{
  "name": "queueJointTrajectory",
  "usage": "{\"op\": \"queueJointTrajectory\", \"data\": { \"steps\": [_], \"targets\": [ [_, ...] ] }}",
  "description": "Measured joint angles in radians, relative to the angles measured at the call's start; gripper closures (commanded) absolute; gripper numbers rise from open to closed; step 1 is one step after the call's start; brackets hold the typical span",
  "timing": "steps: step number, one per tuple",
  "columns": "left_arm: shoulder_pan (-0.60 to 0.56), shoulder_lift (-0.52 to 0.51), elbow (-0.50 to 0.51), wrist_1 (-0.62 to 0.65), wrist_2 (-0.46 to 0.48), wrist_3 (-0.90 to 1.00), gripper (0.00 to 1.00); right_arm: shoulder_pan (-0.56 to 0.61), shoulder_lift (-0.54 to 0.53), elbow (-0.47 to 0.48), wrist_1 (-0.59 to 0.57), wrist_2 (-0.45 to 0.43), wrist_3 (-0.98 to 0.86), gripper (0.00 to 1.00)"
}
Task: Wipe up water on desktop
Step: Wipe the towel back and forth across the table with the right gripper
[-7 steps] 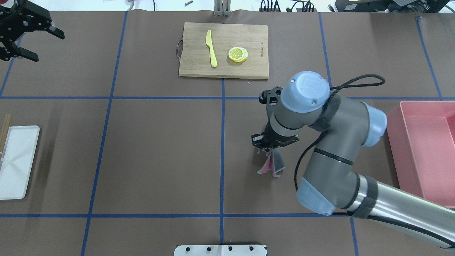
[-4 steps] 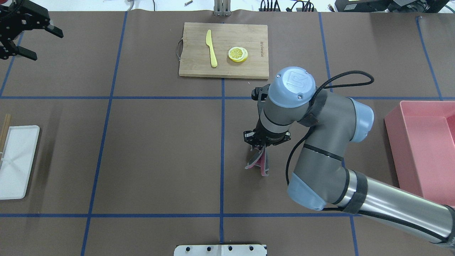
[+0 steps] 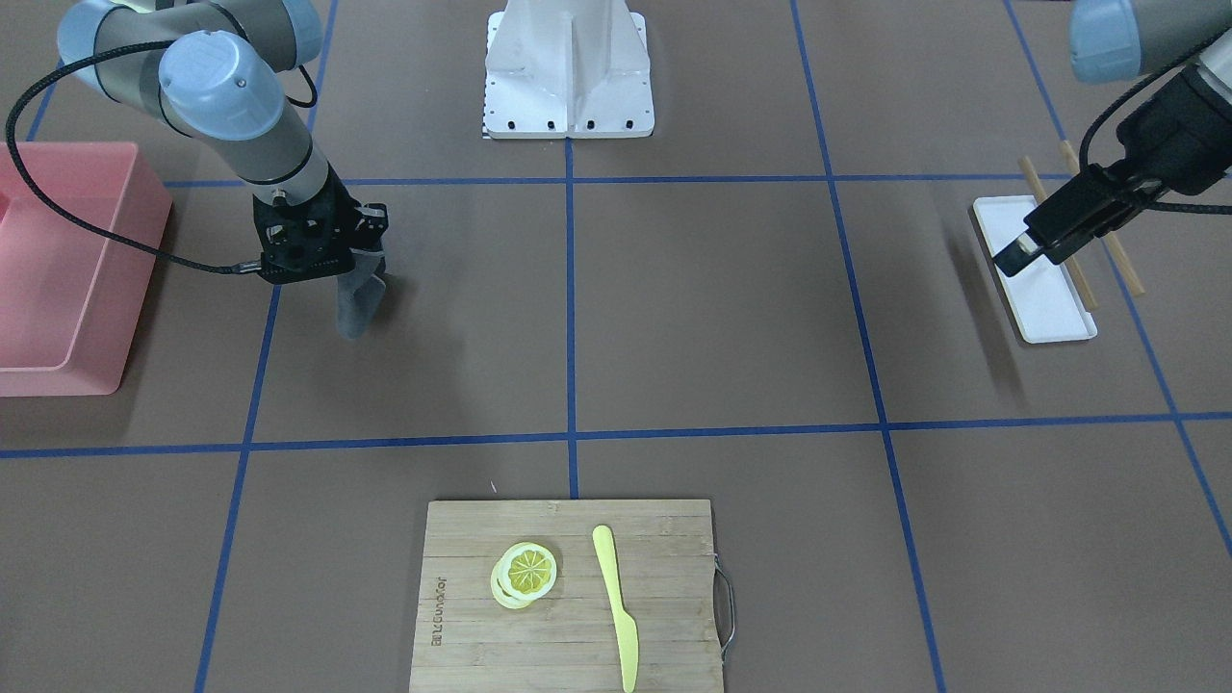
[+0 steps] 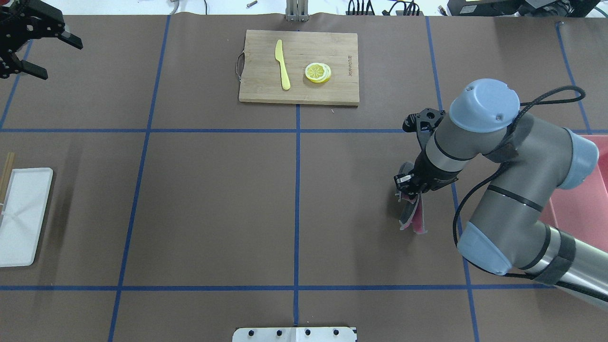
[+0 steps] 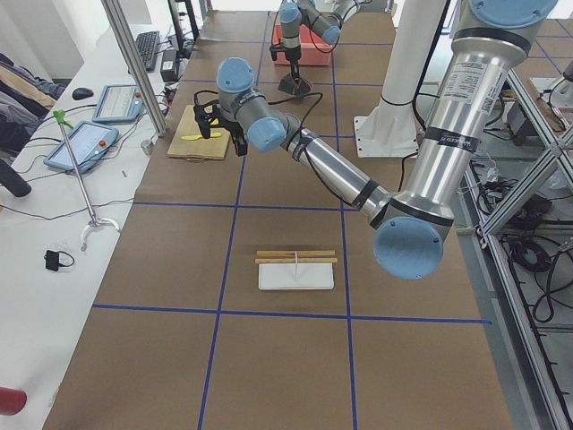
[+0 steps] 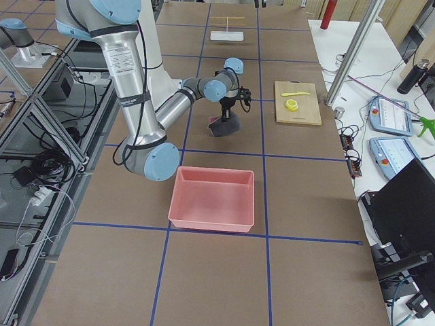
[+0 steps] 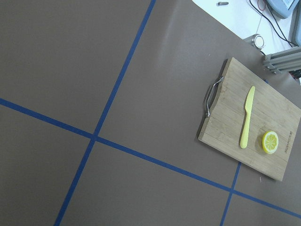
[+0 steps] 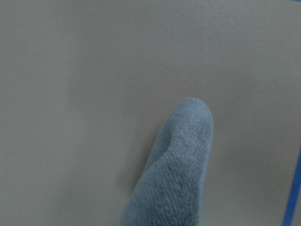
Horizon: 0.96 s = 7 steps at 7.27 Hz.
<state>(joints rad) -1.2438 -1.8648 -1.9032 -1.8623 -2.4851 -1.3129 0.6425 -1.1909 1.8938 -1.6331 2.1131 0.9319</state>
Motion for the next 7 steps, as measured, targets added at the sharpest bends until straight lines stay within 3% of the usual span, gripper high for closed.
{"op": "queueJointTrajectory", "data": {
  "steps": [3,4,7],
  "targets": [
    [0.002,0.000,0.007,0.000,0.000,0.000,0.03,-0.110,0.254,-0.149,0.005,-0.065,0.239,1.00],
    [0.003,0.001,0.015,-0.002,0.000,0.004,0.03,-0.110,0.249,-0.146,0.005,-0.070,0.247,1.00],
    [0.003,0.002,0.030,-0.005,0.000,0.011,0.03,-0.007,0.047,-0.014,0.004,0.000,0.066,1.00]
  ]
}}
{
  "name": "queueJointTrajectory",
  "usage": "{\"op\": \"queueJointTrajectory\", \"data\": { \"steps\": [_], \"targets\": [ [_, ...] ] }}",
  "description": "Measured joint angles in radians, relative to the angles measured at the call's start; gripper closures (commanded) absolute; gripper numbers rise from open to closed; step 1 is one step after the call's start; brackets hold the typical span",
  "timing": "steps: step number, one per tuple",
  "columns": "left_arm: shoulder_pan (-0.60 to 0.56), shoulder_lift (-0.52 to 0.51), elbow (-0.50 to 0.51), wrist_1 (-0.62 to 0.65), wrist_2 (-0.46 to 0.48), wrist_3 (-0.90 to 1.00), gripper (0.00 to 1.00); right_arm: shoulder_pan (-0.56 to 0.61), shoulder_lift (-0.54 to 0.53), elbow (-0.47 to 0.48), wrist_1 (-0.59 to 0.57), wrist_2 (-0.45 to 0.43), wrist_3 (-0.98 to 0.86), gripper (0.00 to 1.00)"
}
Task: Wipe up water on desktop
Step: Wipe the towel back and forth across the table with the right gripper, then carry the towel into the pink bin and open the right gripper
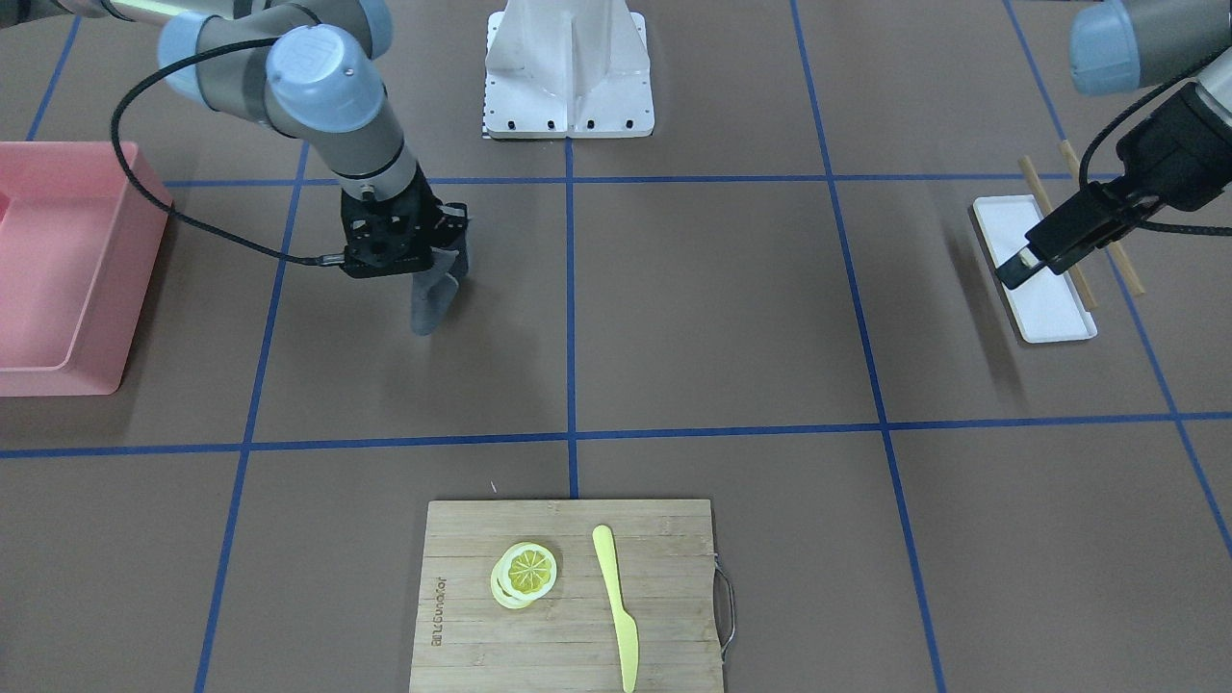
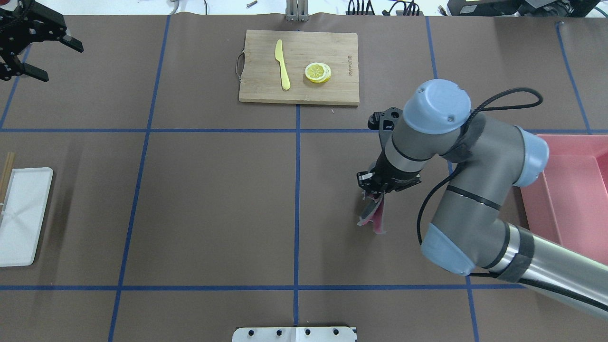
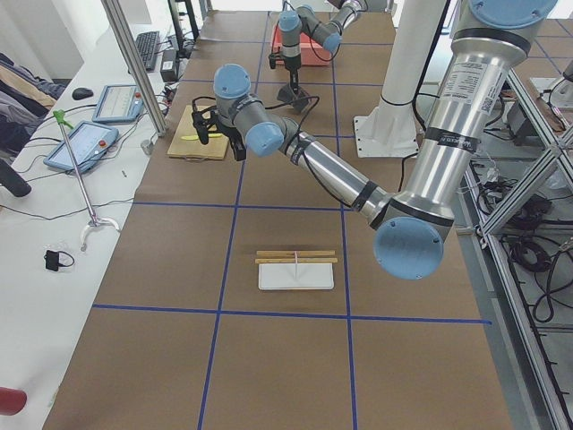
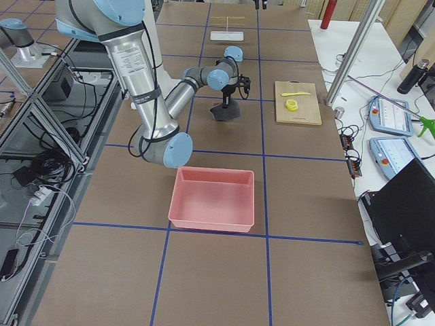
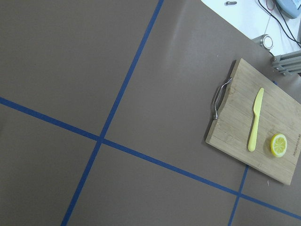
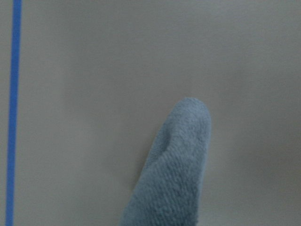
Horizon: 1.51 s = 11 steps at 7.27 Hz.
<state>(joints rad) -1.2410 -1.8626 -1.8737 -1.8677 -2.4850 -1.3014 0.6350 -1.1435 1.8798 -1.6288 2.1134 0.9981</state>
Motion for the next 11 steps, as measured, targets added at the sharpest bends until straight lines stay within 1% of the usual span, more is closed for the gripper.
{"op": "queueJointTrajectory", "data": {
  "steps": [1,3,4,5,6,7,8,9,10,11],
  "targets": [
    [0.000,-0.001,0.001,0.000,0.000,0.000,0.03,0.041,-0.053,0.037,-0.005,0.033,-0.062,1.00],
    [-0.001,-0.002,0.000,-0.001,0.000,0.001,0.03,0.106,-0.126,0.125,-0.037,0.070,-0.100,1.00],
    [-0.002,-0.002,-0.001,-0.001,0.000,0.001,0.03,0.155,-0.167,0.195,-0.075,0.077,-0.111,1.00],
    [-0.004,-0.003,-0.001,-0.001,0.000,0.001,0.03,0.228,-0.218,0.270,-0.123,0.091,-0.151,1.00],
    [-0.007,-0.003,-0.001,-0.001,0.000,0.003,0.03,0.326,-0.289,0.325,-0.167,0.126,-0.264,1.00],
    [-0.012,-0.003,0.001,-0.001,0.000,0.005,0.03,0.428,-0.374,0.342,-0.193,0.160,-0.437,1.00],
    [-0.022,0.002,0.004,0.001,0.001,0.025,0.03,0.527,-0.456,0.328,-0.204,0.177,-0.623,1.00],
    [-0.040,0.021,0.013,0.005,0.006,0.102,0.03,0.613,-0.517,0.290,-0.207,0.184,-0.788,1.00],
    [-0.074,0.049,0.034,0.012,0.012,0.235,0.03,0.677,-0.550,0.235,-0.207,0.185,-0.921,1.00],
    [-0.123,0.085,0.059,0.029,0.020,0.399,0.03,0.713,-0.563,0.179,-0.203,0.182,-1.005,1.00]
  ]
}}
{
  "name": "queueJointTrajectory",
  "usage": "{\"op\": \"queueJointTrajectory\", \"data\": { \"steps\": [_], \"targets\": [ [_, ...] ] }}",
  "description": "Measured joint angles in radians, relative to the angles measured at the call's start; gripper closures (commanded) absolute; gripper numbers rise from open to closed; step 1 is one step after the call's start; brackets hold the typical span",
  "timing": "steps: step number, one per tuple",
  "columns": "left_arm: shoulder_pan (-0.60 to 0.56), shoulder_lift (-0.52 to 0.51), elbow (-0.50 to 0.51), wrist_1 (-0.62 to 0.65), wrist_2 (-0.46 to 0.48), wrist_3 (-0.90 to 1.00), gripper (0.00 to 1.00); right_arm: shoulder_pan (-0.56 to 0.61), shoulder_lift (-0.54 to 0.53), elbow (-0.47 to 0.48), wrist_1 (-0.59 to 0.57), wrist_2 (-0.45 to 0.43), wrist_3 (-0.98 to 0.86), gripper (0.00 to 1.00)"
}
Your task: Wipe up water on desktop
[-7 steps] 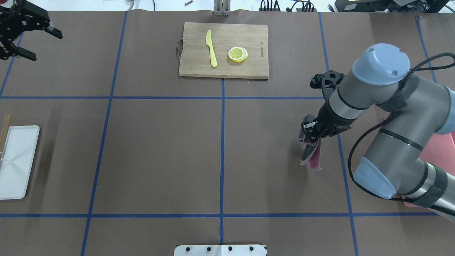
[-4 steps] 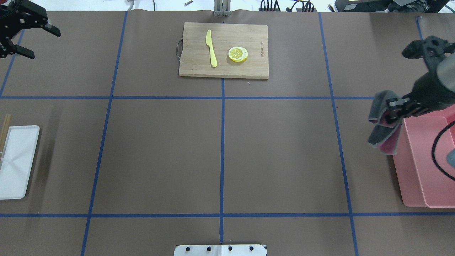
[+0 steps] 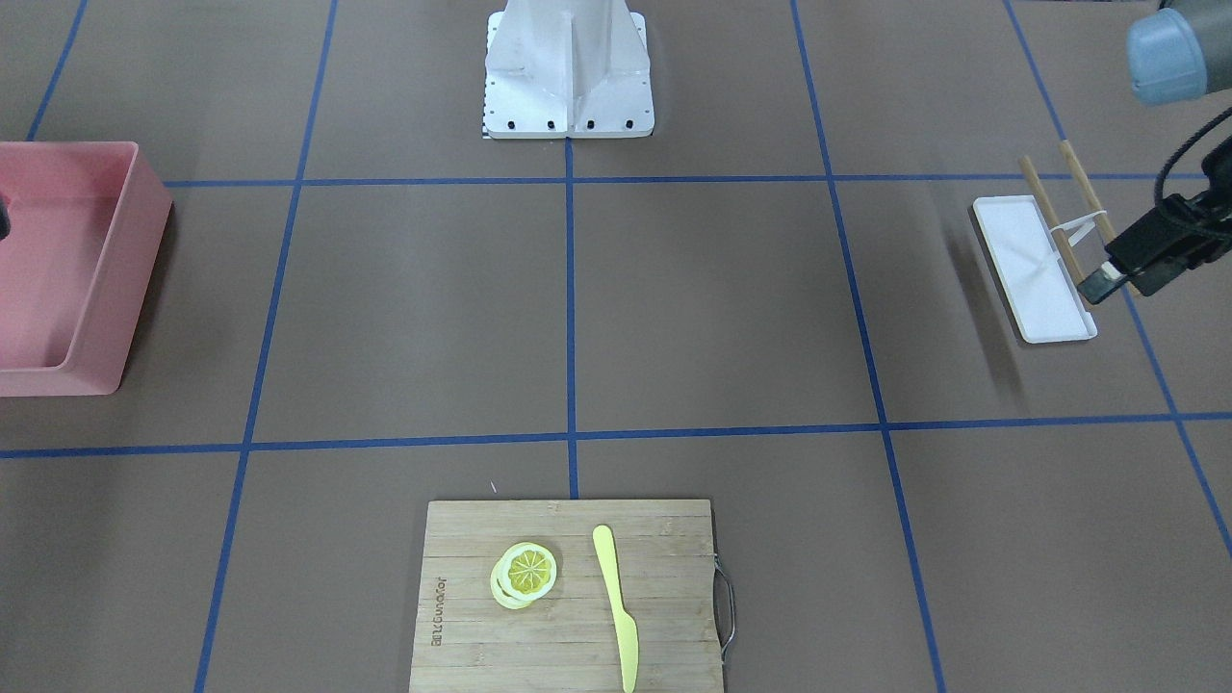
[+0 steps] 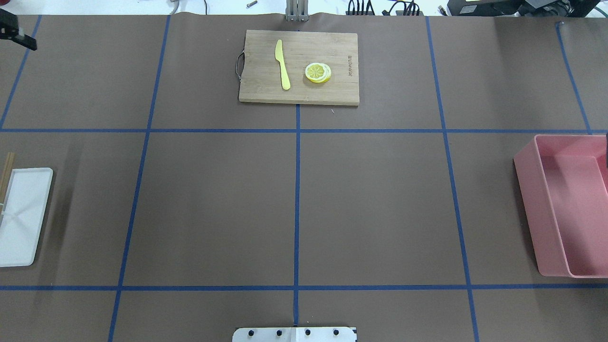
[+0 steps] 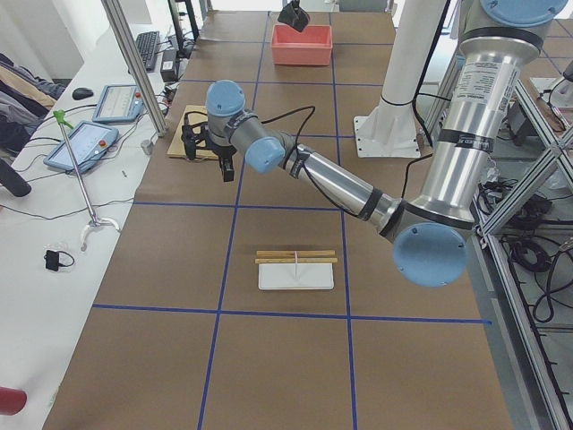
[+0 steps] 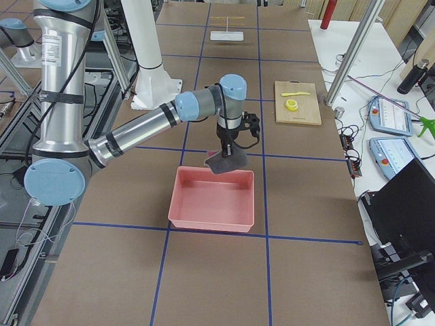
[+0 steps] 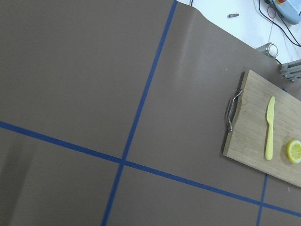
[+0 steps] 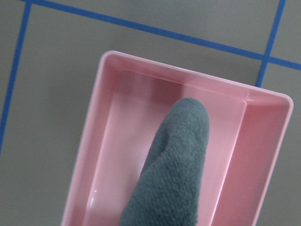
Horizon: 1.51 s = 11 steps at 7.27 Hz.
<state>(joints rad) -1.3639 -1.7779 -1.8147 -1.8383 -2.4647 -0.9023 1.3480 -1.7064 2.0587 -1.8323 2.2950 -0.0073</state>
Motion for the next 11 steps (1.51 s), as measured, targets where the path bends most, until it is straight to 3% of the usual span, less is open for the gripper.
{"op": "queueJointTrajectory", "data": {
  "steps": [1,3,5,6,8,11],
  "targets": [
    [-0.042,0.050,0.016,0.019,0.042,0.187,0.03,0.015,-0.002,-0.043,0.004,-0.004,-0.038,0.02],
    [-0.077,0.127,0.030,0.108,0.216,0.567,0.03,0.022,0.002,-0.078,0.008,-0.003,-0.049,0.00],
    [-0.092,0.139,0.030,0.339,0.280,0.813,0.03,0.023,0.007,-0.079,0.018,-0.003,-0.047,0.00],
    [-0.101,0.144,0.027,0.425,0.238,0.849,0.03,0.023,0.009,-0.084,0.042,-0.007,-0.045,0.00],
    [-0.117,0.208,0.012,0.471,0.129,0.875,0.03,0.024,0.016,-0.089,0.089,-0.014,-0.002,0.00],
    [-0.118,0.284,0.017,0.376,0.098,0.875,0.03,0.039,0.010,-0.051,0.102,-0.012,0.098,0.00]
  ]
}}
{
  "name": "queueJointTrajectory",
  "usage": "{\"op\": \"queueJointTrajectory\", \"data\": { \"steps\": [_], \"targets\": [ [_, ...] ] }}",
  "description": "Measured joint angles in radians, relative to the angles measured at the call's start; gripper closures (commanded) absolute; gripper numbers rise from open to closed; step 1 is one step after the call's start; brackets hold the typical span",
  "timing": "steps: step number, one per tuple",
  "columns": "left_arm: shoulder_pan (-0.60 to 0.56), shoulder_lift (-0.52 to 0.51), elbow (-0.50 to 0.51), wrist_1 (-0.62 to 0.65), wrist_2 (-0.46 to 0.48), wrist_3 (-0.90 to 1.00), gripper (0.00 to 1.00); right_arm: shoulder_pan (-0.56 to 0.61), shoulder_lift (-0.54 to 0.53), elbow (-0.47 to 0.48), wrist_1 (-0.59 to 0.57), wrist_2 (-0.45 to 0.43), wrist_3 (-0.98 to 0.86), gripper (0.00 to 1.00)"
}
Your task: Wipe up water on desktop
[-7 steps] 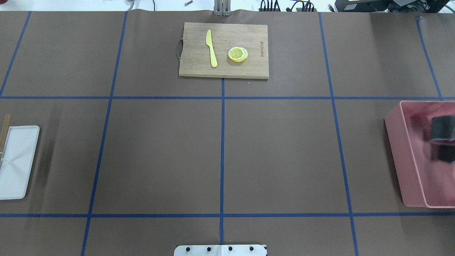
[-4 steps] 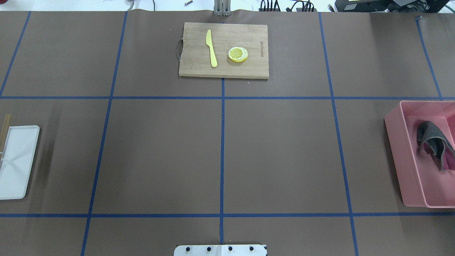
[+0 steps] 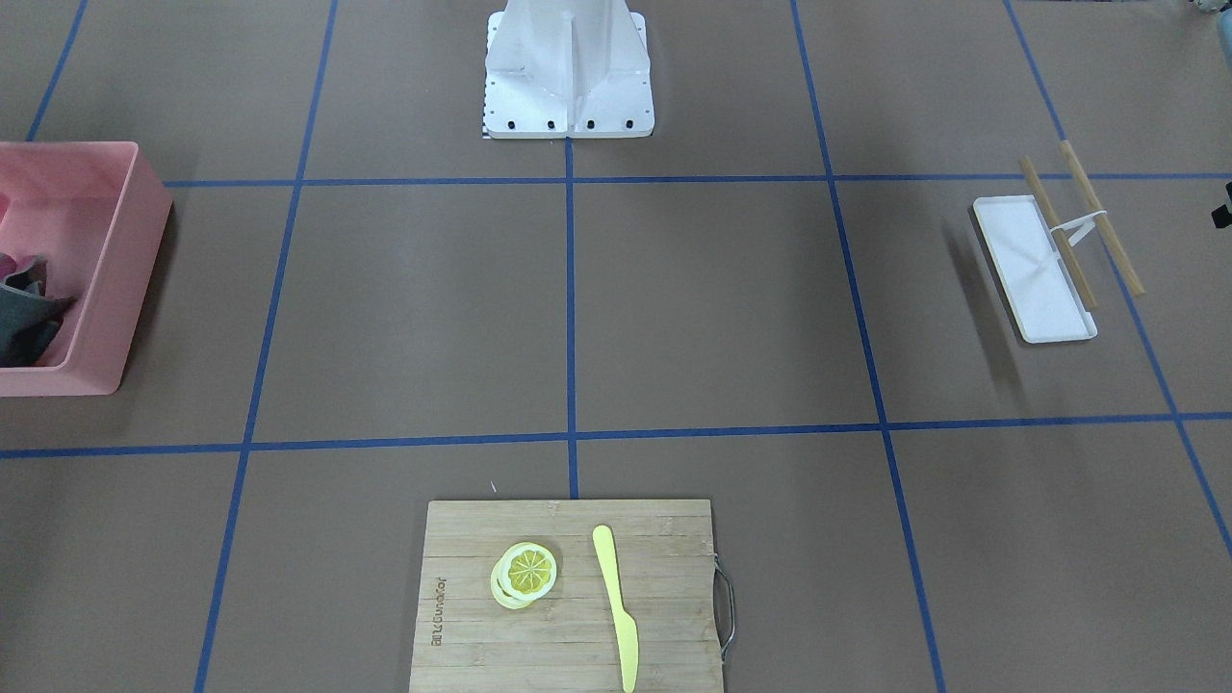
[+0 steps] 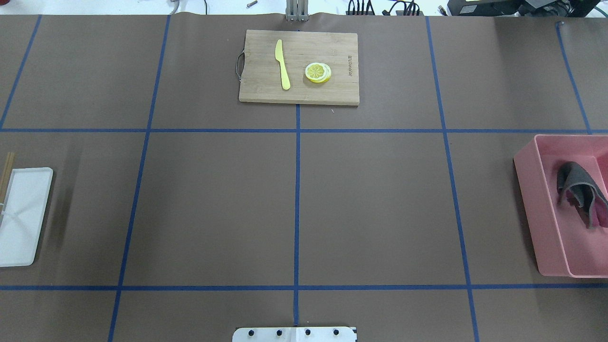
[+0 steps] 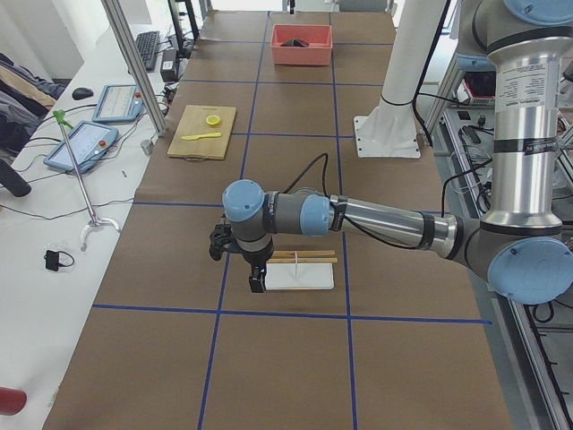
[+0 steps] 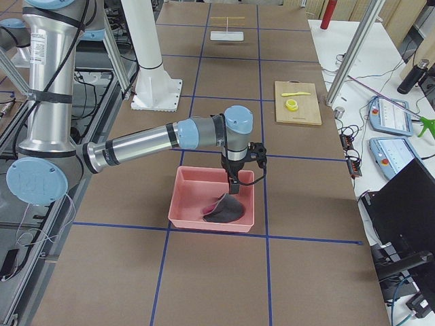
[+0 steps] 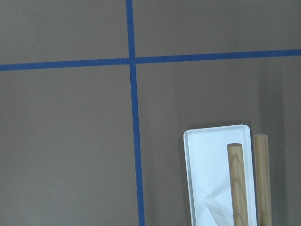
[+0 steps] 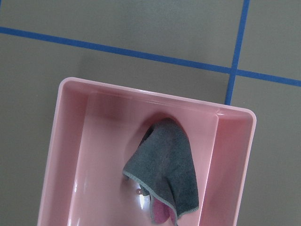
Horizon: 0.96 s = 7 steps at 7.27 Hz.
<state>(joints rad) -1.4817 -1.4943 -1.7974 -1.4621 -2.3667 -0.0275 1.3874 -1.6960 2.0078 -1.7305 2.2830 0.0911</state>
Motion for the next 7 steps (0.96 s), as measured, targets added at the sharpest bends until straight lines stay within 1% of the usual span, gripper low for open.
{"op": "queueJointTrajectory", "data": {
  "steps": [2,4,6,7],
  "targets": [
    [0.002,0.003,0.021,-0.045,-0.002,-0.002,0.02,0.004,-0.008,0.024,0.002,-0.021,0.030,0.00],
    [0.003,-0.002,0.032,-0.053,-0.001,-0.004,0.02,0.005,-0.002,0.024,0.002,-0.051,0.014,0.00],
    [0.005,-0.055,0.068,-0.051,0.000,-0.022,0.03,0.017,0.017,-0.006,0.001,-0.060,0.011,0.00],
    [0.005,-0.110,0.115,-0.049,-0.001,-0.039,0.03,0.022,0.047,-0.047,0.001,-0.059,0.009,0.00]
  ]
}}
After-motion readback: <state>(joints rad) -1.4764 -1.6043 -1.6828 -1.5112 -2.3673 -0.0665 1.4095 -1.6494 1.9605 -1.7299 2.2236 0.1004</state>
